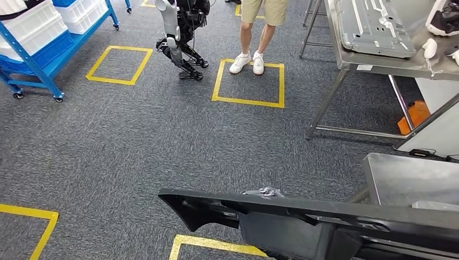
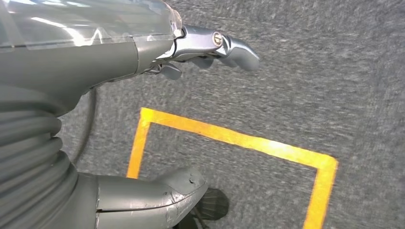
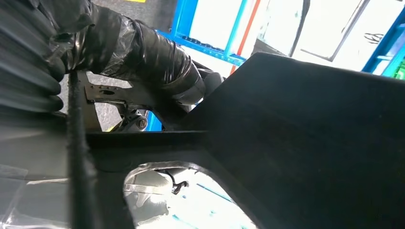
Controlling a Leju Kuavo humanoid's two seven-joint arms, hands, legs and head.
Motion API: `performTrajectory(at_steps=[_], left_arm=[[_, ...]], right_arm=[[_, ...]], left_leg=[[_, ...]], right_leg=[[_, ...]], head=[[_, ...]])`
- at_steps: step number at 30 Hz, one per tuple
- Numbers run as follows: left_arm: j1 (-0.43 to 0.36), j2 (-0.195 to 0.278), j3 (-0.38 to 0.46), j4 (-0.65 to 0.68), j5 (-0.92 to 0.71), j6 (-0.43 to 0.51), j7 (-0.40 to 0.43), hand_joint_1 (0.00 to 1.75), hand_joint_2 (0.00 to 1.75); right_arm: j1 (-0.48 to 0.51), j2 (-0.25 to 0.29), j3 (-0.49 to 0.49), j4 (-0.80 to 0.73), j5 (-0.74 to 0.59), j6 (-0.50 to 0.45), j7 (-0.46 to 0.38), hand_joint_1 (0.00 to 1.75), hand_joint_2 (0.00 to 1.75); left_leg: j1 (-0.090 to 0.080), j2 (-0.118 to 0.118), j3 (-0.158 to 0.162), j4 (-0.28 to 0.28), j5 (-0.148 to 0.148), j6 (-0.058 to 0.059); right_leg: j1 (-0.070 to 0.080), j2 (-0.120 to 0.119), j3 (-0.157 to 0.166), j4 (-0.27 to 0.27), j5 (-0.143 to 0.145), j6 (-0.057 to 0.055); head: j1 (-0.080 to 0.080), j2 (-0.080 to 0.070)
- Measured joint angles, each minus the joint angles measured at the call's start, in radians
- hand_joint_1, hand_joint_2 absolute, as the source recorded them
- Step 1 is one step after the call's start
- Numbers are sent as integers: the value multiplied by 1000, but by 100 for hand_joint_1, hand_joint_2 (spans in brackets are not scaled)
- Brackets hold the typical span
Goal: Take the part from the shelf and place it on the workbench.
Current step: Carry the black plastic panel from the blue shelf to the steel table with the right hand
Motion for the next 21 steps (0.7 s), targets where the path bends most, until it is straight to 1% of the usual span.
performTrajectory(at_steps=[1, 2, 3, 4, 5, 6, 7, 8, 9, 10, 11, 12, 13, 14, 15, 16, 17, 18, 19, 20, 21], left_arm=[[0, -1, 0, 0, 2, 0, 0, 0, 175], [0, -3, 1, 0, 5, 0, 0, 0, 175], [-1, -4, 1, 0, 6, 0, 0, 0, 175], [-2, -6, 2, 0, 8, -1, -1, 0, 175], [-1, -7, 2, 0, 9, -1, -1, 0, 175], [0, -7, 3, 0, 10, -2, -1, 0, 175], [3, -8, 4, 0, 11, -2, -1, 0, 175], [4, -8, 6, 0, 12, -3, -1, 0, 175], [5, -8, 7, 0, 12, -3, -1, 0, 175], [5, -9, 8, 0, 12, -4, -1, 0, 175], [4, -10, 8, 0, 13, -5, -1, 0, 175], [3, -11, 9, 0, 13, -6, -2, 0, 175], [2, -13, 9, 0, 13, -8, -2, 0, 175], [2, -14, 9, 0, 13, -9, -2, 0, 175], [2, -15, 10, 0, 13, -9, -3, 0, 175], [2, -16, 11, 0, 13, -10, -3, 0, 175], [1, -16, 12, 0, 14, -10, -4, 0, 175], [0, -17, 12, 0, 14, -10, -5, 0, 175], [0, -19, 13, 0, 14, -10, -7, 0, 175], [0, -20, 14, 0, 14, -10, -8, 0, 175], [2, -20, 15, 0, 15, -10, -9, 0, 175]], right_arm=[[-1, 1, 2, 0, -1, 1, 2, 175, 175], [-2, 1, 4, 0, -1, 2, 3, 175, 175], [-3, 1, 5, 0, -1, 2, 5, 175, 175], [-5, 1, 6, 1, -2, 2, 8, 175, 175], [-8, 1, 7, 1, -3, 2, 10, 175, 175], [-11, 1, 7, 3, -4, 2, 12, 175, 175], [-12, 1, 8, 5, -5, 2, 14, 175, 175], [-13, 1, 9, 7, -5, 3, 16, 175, 175], [-13, 1, 10, 9, -6, 3, 17, 175, 175], [-13, 1, 11, 11, -6, 3, 19, 175, 175], [-15, 1, 11, 12, -7, 4, 20, 175, 175], [-18, 1, 12, 13, -8, 5, 22, 175, 175], [-23, 1, 12, 13, -8, 6, 24, 175, 175], [-29, 2, 12, 13, -9, 7, 26, 175, 175], [-34, 2, 12, 13, -10, 8, 28, 175, 175], [-38, 2, 12, 13, -12, 8, 30, 175, 175], [-40, 2, 12, 13, -14, 8, 31, 175, 175], [-42, 3, 12, 13, -17, 8, 32, 175, 175], [-45, 4, 12, 13, -21, 8, 32, 175, 175], [-49, 7, 12, 13, -26, 7, 31, 175, 175], [-52, 11, 12, 13, -32, 6, 28, 175, 175]], left_leg=[[-2, 8, 0, -3, 3, 4], [-2, 18, 1, -6, 6, 10], [-2, 28, 2, -10, 11, 18], [-1, 39, 2, -15, 15, 25], [-1, 51, 2, -18, 17, 30], [-4, 63, 1, -19, 18, 33], [-7, 75, 0, -19, 17, 35], [-9, 87, -2, -19, 17, 36], [-11, 98, -2, -19, 17, 36], [-12, 109, -2, -19, 16, 36], [-14, 118, -1, -19, 16, 35], [-15, 126, 2, -19, 14, 35], [-17, 134, 3, -19, 13, 33], [-18, 142, 5, -19, 12, 30], [-19, 149, 6, -20, 11, 27], [-20, 157, 7, -21, 11, 23], [-21, 165, 9, -23, 11, 18], [-21, 163, 10, -20, 6, 14], [-20, 149, 5, -5, -8, 9], [-18, 127, -10, 31, -31, 5], [-14, 100, -34, 86, -63, 1]], right_leg=[[0, 10, -4, 0, 3, 7], [-2, 14, -7, 0, 4, 13], [-1, 3, -12, 8, -1, 17], [0, -19, -23, 31, -17, 21], [1, -47, -44, 75, -46, 24], [1, -74, -74, 138, -81, 27], [0, -88, -106, 206, -113, 30], [-1, -94, -132, 261, -133, 31], [-2, -96, -141, 283, -134, 31], [-2, -99, -130, 265, -115, 30], [0, -105, -98, 208, -83, 26], [4, -123, -55, 129, -52, 19], [9, -143, -18, 61, -29, 11], [16, -158, 7, 13, -16, 4], [21, -167, 17, -10, -13, -2], [24, -160, 16, -12, -11, -6], [23, -149, 16, -18, -8, -11], [20, -141, 19, -25, -3, -15], [16, -132, 23, -33, 2, -21], [12, -123, 26, -41, 7, -26], [10, -114, 27, -44, 9, -29]], head=[[0, 0], [0, 0], [0, 0], [0, 0], [0, 0], [0, 0], [0, 0], [0, 0], [0, 0], [0, 0], [0, 0], [0, 0], [0, 0], [0, 0], [0, 0], [0, 0], [0, 0], [0, 0], [0, 0], [0, 0], [0, 0]])
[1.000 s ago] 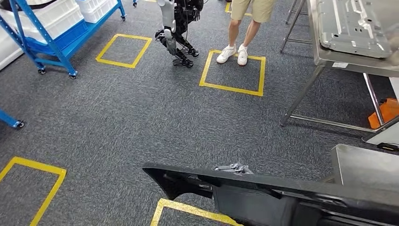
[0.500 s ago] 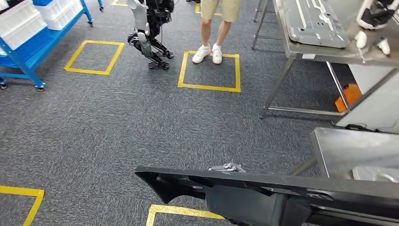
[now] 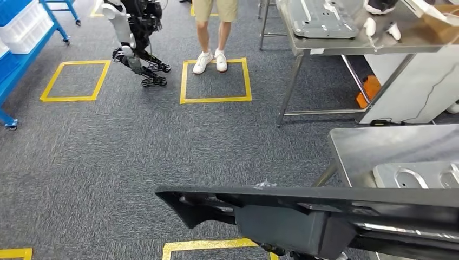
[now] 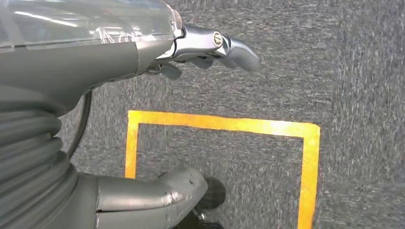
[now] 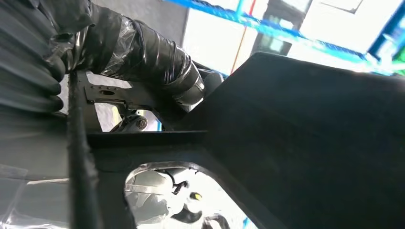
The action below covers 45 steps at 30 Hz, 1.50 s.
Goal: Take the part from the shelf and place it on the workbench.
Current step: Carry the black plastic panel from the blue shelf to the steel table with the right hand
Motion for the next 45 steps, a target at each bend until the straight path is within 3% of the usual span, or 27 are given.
performTrajectory(at_steps=[2, 3, 4, 6, 7, 9, 11, 12, 14, 16, 17, 19, 20, 23, 25, 27, 29, 30, 31, 33, 34, 35, 38, 40, 42, 44, 45], left_arm=[[5, 0, 2, 0, 1, 2, 0, 0, 175], [8, -1, 3, 0, 0, 2, 0, 0, 175], [9, -1, 3, 0, 0, 2, 0, 0, 175], [10, -1, 3, 0, 0, 2, 0, 0, 175], [9, -2, 3, 0, 0, 2, 0, 0, 175], [10, -2, 5, 0, 0, 3, 1, 0, 175], [10, -3, 7, 0, 0, 3, 2, 0, 175], [9, -3, 8, 0, 0, 3, 2, 0, 175], [7, -4, 9, 0, 0, 3, 1, 0, 175], [8, -6, 10, 0, 0, 3, 1, 0, 175], [10, -6, 10, 0, 0, 3, 1, 0, 175], [12, -7, 11, 0, -1, 4, 1, 0, 175], [11, -8, 11, 0, -1, 5, 1, 0, 175], [8, -13, 11, 0, -5, 8, 1, 0, 175], [8, -15, 11, 0, -8, 10, 1, 0, 175], [6, -17, 11, 0, -9, 12, 1, 0, 175], [4, -21, 11, 0, -10, 13, 0, 0, 175], [4, -22, 11, 0, -10, 13, 0, 0, 175], [5, -23, 11, 0, -10, 14, 0, 0, 175], [10, -24, 11, 0, -10, 14, 0, 0, 175], [12, -24, 11, 0, -10, 14, 0, 0, 175], [14, -24, 11, 0, -10, 14, 0, 0, 175], [13, -25, 11, 0, -10, 14, 0, 0, 175], [12, -26, 11, 0, -10, 14, 0, 0, 175], [12, -26, 11, 0, -10, 12, 1, 0, 175], [10, -27, 11, 0, -10, 9, 1, 0, 175], [10, -27, 12, 0, -10, 7, 1, 0, 175]], right_arm=[[-3, 9, 0, 0, -8, -4, -9, 175, 175], [-3, 12, 0, 0, -10, -8, -14, 175, 175], [-2, 16, 0, -1, -11, -12, -19, 175, 175], [-2, 23, 0, -8, -12, -23, -29, 175, 175], [-2, 27, 0, -13, -12, -26, -33, 175, 175], [-1, 33, 0, -23, -11, -29, -39, 175, 175], [1, 35, 0, -30, -11, -30, -41, 175, 175], [3, 35, 0, -33, -11, -31, -42, 175, 175], [3, 35, 0, -42, -11, -34, -45, 175, 175], [2, 36, 0, -49, -14, -35, -48, 175, 175], [2, 36, 0, -50, -16, -35, -48, 175, 175], [3, 36, 0, -50, -21, -35, -48, 175, 175], [4, 36, 0, -51, -25, -35, -48, 175, 175], [4, 36, -3, -60, -40, -35, -53, 175, 175], [6, 36, -6, -70, -47, -35, -59, 175, 175], [11, 36, -11, -78, -51, -35, -63, 175, 175], [19, 37, -16, -87, -57, -35, -67, 175, 175], [22, 39, -19, -92, -62, -36, -70, 175, 175], [26, 41, -21, -95, -66, -36, -72, 175, 175], [34, 43, -27, -99, -70, -37, -74, 175, 175], [39, 43, -29, -100, -71, -37, -74, 175, 175], [43, 43, -31, -101, -71, -37, -75, 175, 175], [47, 43, -33, -105, -71, -37, -76, 175, 175], [50, 43, -35, -108, -70, -35, -77, 175, 175], [55, 43, -38, -112, -64, -32, -77, 175, 175], [59, 43, -40, -116, -50, -28, -75, 175, 175], [60, 44, -40, -119, -40, -28, -73, 175, 175]], left_leg=[[5, -26, -61, 128, -55, -7], [7, -29, -78, 162, -60, -10], [9, -30, -79, 160, -45, -13], [17, -44, -28, 50, 25, -17], [20, -65, 1, -12, 49, -18], [21, -95, 32, -78, 65, -13], [16, -89, 32, -81, 65, -1], [16, -79, 33, -84, 68, 6], [16, -59, 34, -93, 75, 20], [15, -38, 33, -97, 76, 28], [13, -26, 32, -97, 76, 30], [12, -3, 32, -96, 74, 31], [11, 6, 33, -96, 73, 31], [8, 28, 41, -96, 66, 23], [5, 40, 44, -96, 62, 13], [5, 55, 48, -99, 58, 3], [8, 35, 42, -72, 34, -6], [9, 14, 24, -30, 8, -8], [11, -8, -3, 31, -24, -10], [12, -27, -68, 158, -72, -12], [12, -29, -86, 184, -71, -13], [12, -30, -84, 171, -48, -13], [14, -63, -8, -15, 56, -8], [12, -80, 18, -74, 73, 1], [9, -68, 19, -79, 77, 13], [10, -53, 22, -90, 84, 27], [11, -44, 23, -95, 87, 33]], right_leg=[[0, 22, -2, 2, 0, -3], [0, 35, -3, 5, -1, -2], [-1, 47, -3, 10, -2, -1], [-5, 72, -5, 24, -9, 7], [-5, 82, -8, 33, -14, 12], [-7, 101, -19, 48, -18, 24], [-9, 118, -28, 51, -15, 35], [-11, 117, -31, 53, -15, 40], [-10, 81, -51, 93, -42, 49], [-10, 35, -107, 207, -103, 56], [-12, 26, -141, 273, -131, 59], [-15, 20, -175, 335, -139, 62], [-16, 17, -162, 306, -114, 62], [-10, -27, -56, 102, -22, 50], [1, -44, -30, 46, -14, 40], [2, -24, -30, 40, -10, 30], [-3, -8, -21, 26, -4, 17], [-5, -1, -17, 21, -1, 11], [-5, 7, -15, 20, -1, 7], [-4, 28, -15, 22, -2, 3], [-3, 39, -15, 23, -3, 3], [-3, 51, -15, 26, -4, 4], [-5, 83, -17, 43, -13, 14], [-6, 99, -25, 52, -16, 25], [-7, 112, -30, 51, -14, 36], [-7, 90, -38, 68, -28, 45], [-7, 68, -54, 102, -50, 49]], head=[[0, 0], [0, 0], [0, 0], [0, 0], [0, 0], [0, 0], [0, 0], [0, 0], [0, 0], [0, 0], [0, 0], [0, 0], [0, 0], [0, 0], [0, 0], [0, 0], [0, 0], [0, 0], [0, 0], [0, 0], [0, 0], [0, 0], [0, 0], [0, 0], [0, 0], [0, 0], [0, 0]])
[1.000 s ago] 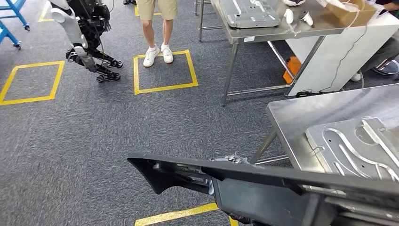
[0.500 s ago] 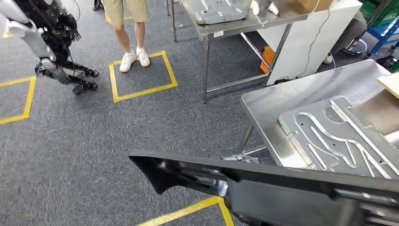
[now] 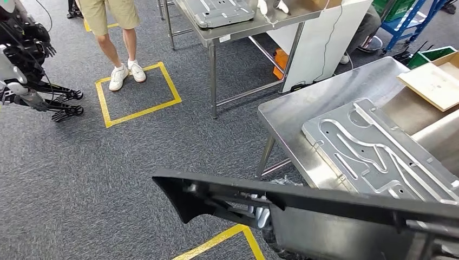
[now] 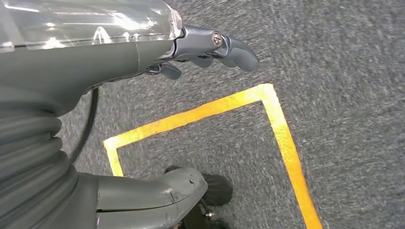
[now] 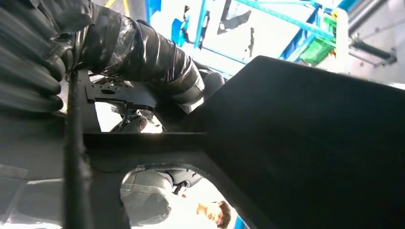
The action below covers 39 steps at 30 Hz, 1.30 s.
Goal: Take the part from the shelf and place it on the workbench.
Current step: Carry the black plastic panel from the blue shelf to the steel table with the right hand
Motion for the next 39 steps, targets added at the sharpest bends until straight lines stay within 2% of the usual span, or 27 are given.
performTrajectory(at_steps=[1, 3, 4, 5, 6, 7, 9, 10, 11, 13, 15, 17, 18, 19, 20, 21, 22, 24, 26, 28, 30, 32, 34, 35, 36, 37, 39], left_arm=[[1, 0, 0, 0, 0, -1, 0, 0, 175], [5, 0, 2, 0, -1, -2, 0, 0, 175], [6, 1, 3, 0, -2, -2, 0, 0, 175], [6, 1, 4, 0, -4, -2, 0, 0, 175], [6, 0, 4, 0, -6, -2, 0, 0, 175], [5, 0, 4, 0, -9, -2, -1, 0, 175], [5, -2, 4, 0, -11, -2, -2, 0, 175], [5, -2, 4, 0, -11, -3, -3, 0, 175], [5, -3, 4, 0, -11, -4, -3, 0, 175], [3, -2, 4, 0, -11, -5, -3, 0, 175], [1, -2, 4, 0, -11, -5, -2, 0, 175], [3, -2, 5, 0, -11, -5, 3, 0, 175], [5, -2, 6, 0, -11, -4, 5, 0, 175], [8, -1, 6, 0, -11, -4, 7, 0, 175], [10, -1, 6, 0, -12, -4, 7, 0, 175], [10, 0, 6, 0, -12, -4, 7, 0, 175], [10, 0, 6, 0, -12, -4, 6, 0, 175], [9, 1, 7, 0, -12, -4, 6, 0, 175], [7, 1, 7, 0, -12, -5, 6, 0, 175], [6, 1, 7, 0, -12, -5, 4, 0, 175], [5, 1, 7, 0, -14, -5, 2, 0, 175], [6, 1, 7, 0, -18, -5, -1, 0, 175], [8, 1, 7, 0, -21, -5, -1, 0, 175], [8, 1, 7, 0, -22, -5, -1, 0, 175], [7, 1, 8, 0, -23, -5, -1, 0, 175], [6, 1, 8, 0, -25, -5, -1, 0, 175], [3, 1, 7, 0, -28, -5, -1, 0, 175]], right_arm=[[1, 1, 1, -2, 9, -1, 2, 175, 175], [9, 3, 2, -3, 22, -7, 4, 175, 175], [15, 3, 2, -4, 26, -12, 4, 175, 175], [23, 3, 2, -5, 29, -16, 2, 175, 175], [30, 3, 2, -8, 31, -20, -1, 175, 175], [36, 3, 2, -13, 32, -23, -4, 175, 175], [41, 3, 2, -22, 32, -28, -10, 175, 175], [42, 3, 2, -24, 32, -29, -11, 175, 175], [42, 3, 2, -25, 32, -30, -11, 175, 175], [44, 3, 2, -25, 32, -30, -10, 175, 175], [44, 4, 2, -27, 31, -31, -9, 175, 175], [46, 5, 2, -27, 30, -32, -7, 175, 175], [49, 5, 2, -27, 30, -35, -6, 175, 175], [53, 5, 1, -27, 30, -39, -5, 175, 175], [57, 5, 0, -27, 30, -43, -5, 175, 175], [60, 5, -2, -27, 31, -48, -4, 175, 175], [63, 5, -3, -27, 31, -51, -4, 175, 175], [65, 5, -6, -27, 31, -54, -4, 175, 175], [68, 5, -9, -27, 34, -57, -5, 175, 175], [74, 6, -13, -28, 41, -68, -8, 175, 175], [80, 6, -18, -32, 49, -85, -17, 175, 175], [82, 9, -22, -41, 54, -100, -34, 175, 175], [85, 13, -24, -50, 60, -112, -49, 175, 175], [87, 15, -25, -54, 62, -115, -53, 175, 175], [87, 16, -25, -57, 63, -118, -55, 175, 175], [87, 17, -26, -61, 63, -119, -55, 175, 175], [83, 20, -27, -67, 63, -120, -56, 175, 175]], left_leg=[[-1, 8, 0, -2, 1, 4], [-3, 28, -1, -3, 0, 7], [-3, 38, -1, -3, -1, 8], [-4, 47, 0, -3, -2, 8], [-4, 55, 2, -3, -4, 7], [-4, 62, 5, -3, -6, 5], [-7, 75, 10, -2, -11, -3], [-8, 83, 13, -2, -13, -8], [-9, 91, 14, -3, -15, -13], [-8, 105, 21, -5, -19, -22], [-6, 78, 13, 27, -45, -31], [-3, 32, -38, 136, -103, -37], [-1, 21, -72, 202, -130, -39], [-1, 17, -99, 250, -141, -41], [-1, 16, -111, 265, -133, -43], [0, 14, -104, 240, -105, -44], [1, 10, -81, 183, -66, -44], [5, -18, -29, 66, -15, -42], [3, -35, -12, 24, -7, -33], [1, -23, -13, 22, -3, -20], [3, -9, -12, 15, 2, -8], [3, 9, -13, 11, 4, -1], [1, 28, -15, 11, 3, 2], [1, 37, -15, 11, 3, 2], [0, 46, -14, 11, 2, 2], [0, 54, -12, 11, 1, 1], [-2, 68, -6, 12, -3, -3]], right_leg=[[-1, -24, -25, 54, -31, 4], [-5, -45, -90, 185, -90, 12], [-7, -48, -109, 222, -97, 14], [-8, -50, -109, 221, -85, 14], [-8, -55, -86, 179, -56, 13], [-7, -67, -48, 107, -19, 9], [5, -106, 20, -24, 25, -5], [11, -118, 36, -57, 32, -12], [15, -119, 37, -66, 30, -17], [12, -97, 40, -74, 36, -26], [4, -80, 51, -92, 46, -38], [1, -63, 57, -98, 50, -45], [1, -53, 55, -96, 50, -47], [1, -41, 55, -92, 48, -47], [1, -30, 54, -89, 46, -47], [0, -19, 54, -84, 43, -45], [-1, -9, 54, -78, 39, -42], [-2, 9, 49, -61, 29, -32], [-1, 23, 41, -50, 25, -21], [-2, 32, 35, -49, 25, -11], [-2, 13, 23, -22, 5, -2], [-3, -25, -24, 79, -55, 6], [-5, -44, -84, 199, -105, 11], [-6, -48, -97, 223, -106, 12], [-6, -51, -91, 208, -87, 11], [-5, -57, -64, 156, -53, 7], [2, -86, 8, 16, 6, -5]], head=[[0, 0], [0, 0], [0, 0], [0, 0], [0, 0], [0, 0], [0, 0], [0, 0], [0, 0], [0, 0], [0, 0], [0, 0], [0, 0], [0, 0], [0, 0], [0, 0], [0, 0], [0, 0], [0, 0], [0, 0], [0, 0], [0, 0], [0, 0], [0, 0], [0, 0], [0, 0], [0, 0]])
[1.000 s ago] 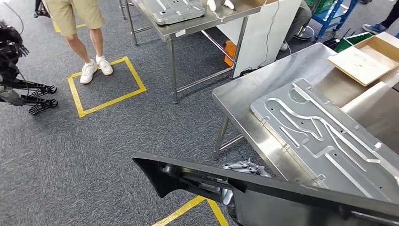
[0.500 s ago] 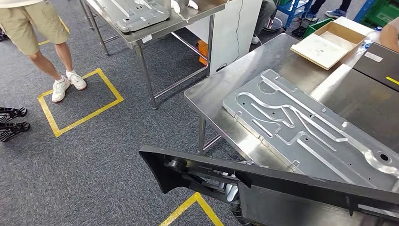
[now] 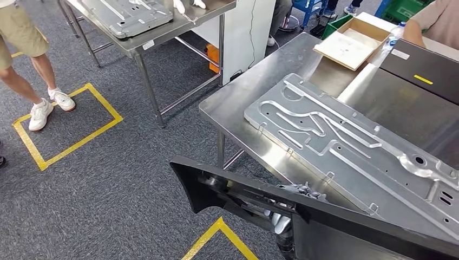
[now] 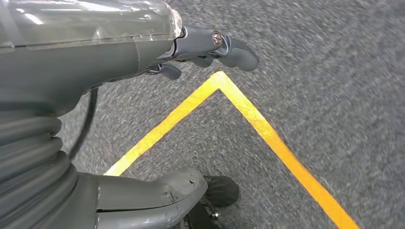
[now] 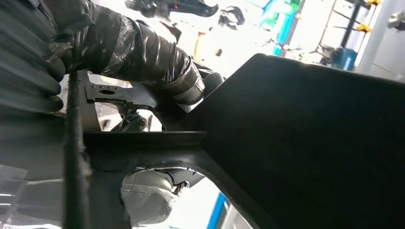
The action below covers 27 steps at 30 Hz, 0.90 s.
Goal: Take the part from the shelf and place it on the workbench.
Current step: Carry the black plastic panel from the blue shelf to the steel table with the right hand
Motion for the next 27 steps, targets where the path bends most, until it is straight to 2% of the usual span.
performTrajectory(at_steps=[1, 2, 4, 5, 6, 8, 10, 11, 12, 13, 14, 16, 18, 19, 20, 22, 24, 25, 26, 27], left_arm=[[-1, 0, 0, 0, -1, 0, 0, 0, 175], [-1, 0, 0, 0, -1, 0, 1, 0, 175], [-3, 0, 0, 0, -1, 1, 1, 0, 175], [-4, 0, 0, 0, -1, 1, 1, 0, 175], [-6, 0, 0, 0, -1, 1, 1, 0, 175], [-6, 0, 0, 0, -2, 1, 1, 0, 175], [-2, 1, 0, 0, -2, 1, 1, 0, 175], [0, 1, 1, 0, -1, 1, 1, 0, 175], [1, 1, 1, 0, -1, 1, 1, 0, 175], [2, 2, 1, 0, -2, 1, 1, 0, 175], [1, 2, 1, 0, -2, 1, 1, 0, 175], [0, 3, 2, 0, -2, 1, 0, 0, 175], [0, 4, 5, 0, -2, 1, -2, 0, 175], [0, 4, 6, 0, -2, 0, -4, 0, 175], [-2, 4, 7, 0, -1, -2, -6, 0, 175], [-4, 4, 8, 0, -1, -4, -9, 0, 175], [-3, 4, 9, 0, -1, -4, -11, 0, 175], [-1, 4, 10, 0, -1, -4, -12, 0, 175], [0, 4, 11, 0, -1, -5, -12, 0, 175], [0, 4, 13, 0, -1, -5, -12, 0, 175]], right_arm=[[-3, 1, 0, -2, 0, 0, 0, 175, 175], [-5, 2, -1, -3, 0, -1, 0, 175, 175], [-7, 4, -4, -5, -1, -2, 2, 175, 175], [-7, 4, -5, -6, -1, -2, 3, 175, 175], [-8, 5, -6, -6, -2, -2, 4, 175, 175], [-12, 9, -7, -7, -3, -3, 6, 175, 175], [-14, 11, -7, -7, -5, -6, 8, 175, 175], [-13, 12, -8, -6, -7, -8, 9, 175, 175], [-13, 12, -8, -6, -8, -11, 9, 175, 175], [-13, 13, -8, -6, -11, -15, 9, 175, 175], [-13, 15, -9, -6, -14, -19, 9, 175, 175], [-13, 22, -11, -6, -22, -28, 9, 175, 175], [-14, 27, -14, -6, -28, -33, 10, 175, 175], [-14, 28, -16, -6, -30, -33, 10, 175, 175], [-14, 28, -17, -6, -33, -33, 11, 175, 175], [-17, 28, -19, -7, -35, -32, 12, 175, 175], [-21, 28, -20, -6, -36, -32, 12, 175, 175], [-22, 28, -20, -6, -36, -32, 13, 175, 175], [-21, 28, -21, -6, -36, -32, 13, 175, 175], [-21, 28, -22, -5, -37, -32, 15, 175, 175]], left_leg=[[-1, 5, 2, 0, -2, -4], [-2, 11, 4, -1, -3, -8], [-3, 24, 9, -6, -5, -20], [-3, 24, 11, -4, -8, -26], [-2, 13, 7, 10, -20, -30], [1, -25, -29, 97, -72, -36], [1, -47, -92, 225, -127, -39], [1, -51, -113, 262, -133, -40], [1, -52, -117, 262, -117, -40], [1, -54, -102, 222, -84, -39], [2, -63, -74, 156, -44, -37], [3, -96, -23, 39, 4, -32], [1, -111, -10, 4, 7, -27], [0, -103, -9, 2, 9, -22], [0, -95, -7, -3, 12, -16], [3, -78, -2, -13, 17, -2], [3, -59, -1, -17, 17, 4], [2, -49, -1, -17, 17, 4], [2, -39, -2, -17, 15, 4], [2, -29, -1, -17, 14, 4]], right_leg=[[5, -11, 23, -47, 14, -6], [9, -16, 33, -69, 16, -11], [10, -1, 34, -78, 19, -20], [8, 6, 37, -85, 23, -25], [4, 13, 42, -93, 29, -30], [-2, 27, 47, -103, 36, -38], [-2, 44, 47, -101, 36, -42], [-2, 54, 47, -100, 35, -42], [-1, 65, 47, -98, 34, -42], [-1, 76, 48, -95, 32, -40], [-2, 85, 49, -91, 29, -38], [-1, 103, 43, -79, 22, -30], [-3, 118, 34, -70, 19, -18], [-5, 125, 31, -70, 20, -12], [-6, 122, 30, -69, 19, -6], [-6, 87, 13, -32, -7, 5], [-9, 47, -40, 76, -66, 14], [-12, 41, -74, 139, -91, 18], [-14, 38, -98, 183, -102, 20], [-15, 36, -106, 193, -94, 22]], head=[[0, 0], [0, 0], [0, 0], [0, 0], [0, 0], [0, 0], [0, 0], [0, 0], [0, 0], [0, 0], [-1, 0], [0, 0], [0, 0], [0, 0], [0, 0], [0, 0], [0, 0], [0, 0], [0, 0], [0, 0]])
